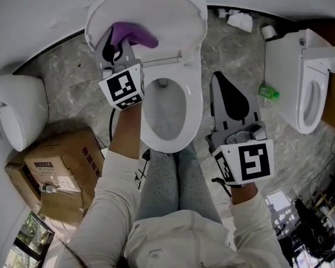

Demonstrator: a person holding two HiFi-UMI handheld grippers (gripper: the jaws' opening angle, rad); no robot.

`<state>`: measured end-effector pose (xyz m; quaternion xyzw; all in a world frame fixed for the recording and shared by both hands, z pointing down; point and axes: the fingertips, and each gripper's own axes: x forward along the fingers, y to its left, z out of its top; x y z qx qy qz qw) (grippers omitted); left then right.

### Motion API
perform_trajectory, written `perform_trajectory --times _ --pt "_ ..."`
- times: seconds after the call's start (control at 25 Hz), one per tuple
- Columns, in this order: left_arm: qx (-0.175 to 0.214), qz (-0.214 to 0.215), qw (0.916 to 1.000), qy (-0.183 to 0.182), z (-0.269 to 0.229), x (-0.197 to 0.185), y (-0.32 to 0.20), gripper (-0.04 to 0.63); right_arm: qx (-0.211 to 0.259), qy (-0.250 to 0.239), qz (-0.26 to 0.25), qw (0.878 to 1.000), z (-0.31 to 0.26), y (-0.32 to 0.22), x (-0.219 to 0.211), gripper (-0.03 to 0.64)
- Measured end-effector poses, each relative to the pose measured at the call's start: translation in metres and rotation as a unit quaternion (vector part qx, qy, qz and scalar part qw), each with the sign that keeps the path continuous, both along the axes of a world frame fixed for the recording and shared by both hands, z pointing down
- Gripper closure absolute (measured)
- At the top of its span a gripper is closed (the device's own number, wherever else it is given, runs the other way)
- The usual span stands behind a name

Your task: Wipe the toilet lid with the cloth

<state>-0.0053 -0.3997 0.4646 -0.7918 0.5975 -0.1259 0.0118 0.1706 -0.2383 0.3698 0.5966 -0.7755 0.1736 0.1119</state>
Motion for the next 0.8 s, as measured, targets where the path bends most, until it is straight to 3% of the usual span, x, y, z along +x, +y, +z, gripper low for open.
perform_trajectory --times 0.12,0.24,0.36,0.6,0.72,0.8 --pt "-0.011 -0.074 0.9971 0.015 0.013 -0.041 0.001 0.58 -0.004 -0.002 -0.006 1.0 0.005 -0.001 -0.001 0.6" --pt "-0.015 -0.093 0.9948 0.04 0.018 -0.034 0.001 0.58 -0.004 0.0 -0.005 1.0 0.008 -0.002 0.001 0.6" --pt "-0.023 -0.062 0.9964 0.054 0.023 0.015 0.003 0.58 -0.006 0.002 -0.001 1.0 0.012 -0.004 0.006 0.601" --pt "-0.046 0.056 0.9958 0.056 0.044 0.13 0.019 0.58 -0.016 0.011 -0.006 1.0 0.027 -0.009 0.007 0.601" --pt "-0.054 0.094 0.9935 0.036 0.057 0.143 0.024 0.581 -0.028 0.01 -0.017 0.999 0.041 -0.01 0.001 0.601" --pt "-0.061 0.099 0.9927 0.03 0.067 0.13 0.024 0.581 -0.036 0.008 -0.029 0.999 0.052 -0.011 -0.008 0.6"
